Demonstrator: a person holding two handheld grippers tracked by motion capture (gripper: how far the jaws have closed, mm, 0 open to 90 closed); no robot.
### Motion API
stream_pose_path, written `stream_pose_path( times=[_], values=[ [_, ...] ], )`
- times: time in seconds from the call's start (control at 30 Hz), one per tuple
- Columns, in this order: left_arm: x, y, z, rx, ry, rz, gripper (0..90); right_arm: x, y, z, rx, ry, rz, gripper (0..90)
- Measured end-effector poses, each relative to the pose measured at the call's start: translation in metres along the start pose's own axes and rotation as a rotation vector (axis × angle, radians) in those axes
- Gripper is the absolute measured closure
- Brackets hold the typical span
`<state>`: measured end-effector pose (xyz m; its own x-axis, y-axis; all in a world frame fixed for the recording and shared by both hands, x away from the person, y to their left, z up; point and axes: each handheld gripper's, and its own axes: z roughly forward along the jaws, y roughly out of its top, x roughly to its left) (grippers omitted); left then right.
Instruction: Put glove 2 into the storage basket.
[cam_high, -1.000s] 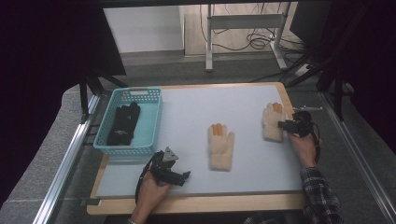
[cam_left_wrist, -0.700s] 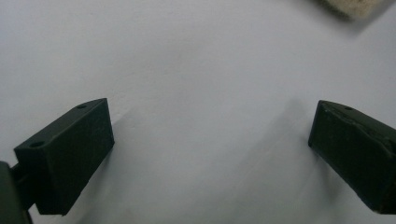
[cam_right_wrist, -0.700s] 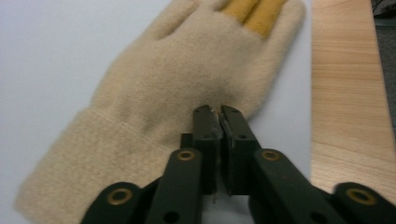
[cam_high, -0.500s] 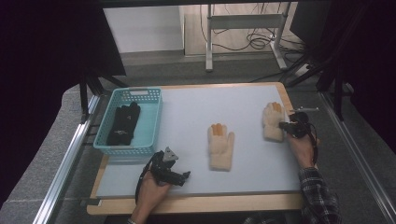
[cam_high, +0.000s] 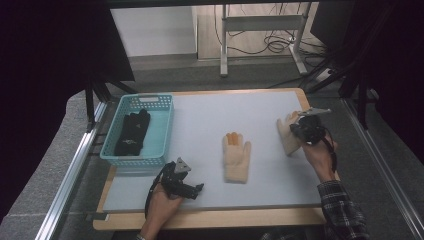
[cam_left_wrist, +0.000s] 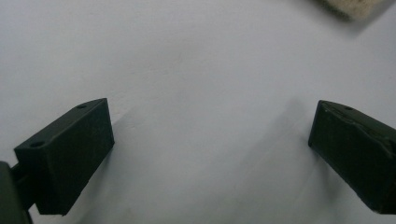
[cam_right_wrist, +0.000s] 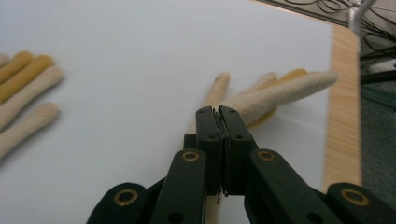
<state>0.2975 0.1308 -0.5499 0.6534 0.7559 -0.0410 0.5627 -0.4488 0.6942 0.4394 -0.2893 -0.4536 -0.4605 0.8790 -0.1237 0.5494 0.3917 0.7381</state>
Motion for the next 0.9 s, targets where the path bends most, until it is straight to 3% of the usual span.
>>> stream_pose_path(
  times=[0.1,0.13,0.17,0.2,0.27,0.33,0.4,0.6,0.73,0.9],
  values=[
    [0.0,0.0,0.0,0.001,0.0,0.0,0.2,0.018,0.004,0.007,-0.005,0.042,-0.028,85.3],
    [0.0,0.0,0.0,0.001,0.0,0.0,0.2,0.018,0.004,0.007,-0.005,0.042,-0.028,85.3],
    [0.0,0.0,0.0,0.001,0.0,0.0,0.2,0.033,0.008,0.012,-0.005,0.079,-0.047,80.1],
    [0.0,0.0,0.0,0.001,0.0,0.0,0.2,0.038,0.01,0.014,-0.017,0.101,-0.052,75.5],
    [0.0,0.0,0.0,0.0,0.0,0.0,0.2,0.045,0.013,0.017,-0.044,0.15,-0.045,70.9],
    [0.0,0.0,0.0,0.001,0.0,0.0,0.2,0.05,0.017,0.017,-0.063,0.164,-0.047,68.4],
    [0.0,0.0,0.0,0.001,0.0,0.0,0.2,0.05,0.02,0.018,-0.068,0.168,-0.052,66.0],
    [0.0,0.0,0.0,0.0,0.0,0.0,0.2,0.032,0.012,0.026,-0.042,0.17,-0.066,57.4],
    [0.0,0.0,0.0,0.0,0.0,0.0,0.2,0.023,0.002,0.037,-0.024,0.204,-0.101,52.0],
    [0.0,0.0,0.0,0.0,-0.001,0.001,0.2,0.022,-0.004,0.057,0.0,0.243,-0.147,44.6]
  ],
)
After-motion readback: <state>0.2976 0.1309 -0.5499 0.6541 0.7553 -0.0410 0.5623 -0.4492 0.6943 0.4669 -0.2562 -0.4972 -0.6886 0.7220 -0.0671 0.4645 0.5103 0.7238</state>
